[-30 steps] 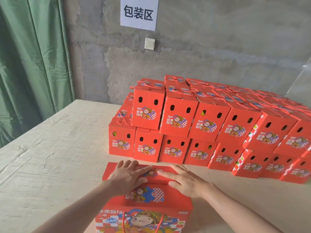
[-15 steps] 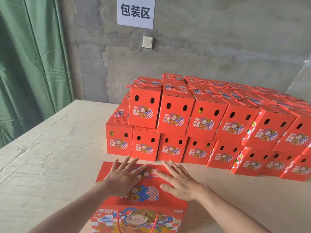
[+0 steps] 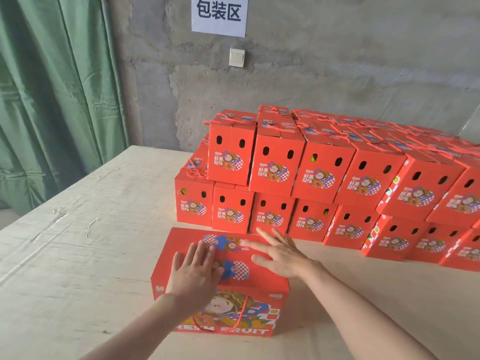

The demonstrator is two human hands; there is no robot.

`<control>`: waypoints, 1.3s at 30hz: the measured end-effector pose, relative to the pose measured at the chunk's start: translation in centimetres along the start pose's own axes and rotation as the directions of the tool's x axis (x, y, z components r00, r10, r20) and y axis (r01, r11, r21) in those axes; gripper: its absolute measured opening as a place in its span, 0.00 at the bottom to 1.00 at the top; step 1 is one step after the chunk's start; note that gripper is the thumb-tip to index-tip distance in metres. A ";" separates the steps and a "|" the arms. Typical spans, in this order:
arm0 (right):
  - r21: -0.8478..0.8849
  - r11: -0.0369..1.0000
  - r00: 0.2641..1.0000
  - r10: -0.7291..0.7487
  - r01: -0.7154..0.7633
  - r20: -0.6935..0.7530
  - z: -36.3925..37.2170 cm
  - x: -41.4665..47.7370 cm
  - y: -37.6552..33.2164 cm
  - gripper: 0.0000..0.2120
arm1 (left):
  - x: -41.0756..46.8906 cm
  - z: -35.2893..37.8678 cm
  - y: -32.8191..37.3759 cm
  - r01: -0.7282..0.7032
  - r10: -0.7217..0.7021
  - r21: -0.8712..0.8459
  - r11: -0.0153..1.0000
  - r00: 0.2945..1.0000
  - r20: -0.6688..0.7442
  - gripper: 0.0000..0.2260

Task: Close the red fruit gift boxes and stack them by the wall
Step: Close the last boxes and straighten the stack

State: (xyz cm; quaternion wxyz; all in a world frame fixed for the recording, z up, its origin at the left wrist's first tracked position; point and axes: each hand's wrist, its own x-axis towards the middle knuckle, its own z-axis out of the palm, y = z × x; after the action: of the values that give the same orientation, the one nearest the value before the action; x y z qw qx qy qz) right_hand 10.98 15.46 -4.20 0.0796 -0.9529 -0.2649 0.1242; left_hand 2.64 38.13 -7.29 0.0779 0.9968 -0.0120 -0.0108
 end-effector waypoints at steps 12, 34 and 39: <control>0.123 0.943 0.913 0.330 -0.308 -0.241 5.5 -4.2 -6.6 0.30 | 5.3 -1.8 -2.6 0.254 -0.255 -0.031 0.967 0.966 -0.033 0.32; 0.284 0.945 0.950 0.227 -0.162 -0.214 -3.3 -3.8 0.0 0.31 | -2.4 -0.4 2.9 -0.080 -0.017 -0.677 0.732 0.991 -0.135 0.08; 0.123 0.980 0.937 0.189 -0.158 -0.295 -0.2 -3.5 -3.7 0.32 | 3.0 -1.7 0.7 -0.060 0.025 -0.089 0.994 0.934 -0.356 0.29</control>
State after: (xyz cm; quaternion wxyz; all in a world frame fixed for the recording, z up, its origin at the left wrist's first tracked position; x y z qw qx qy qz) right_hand 6.32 16.78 -2.50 0.1546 -0.9753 -0.1580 -0.0049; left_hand 5.70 37.66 -5.60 0.1280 0.9769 -0.0187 0.1700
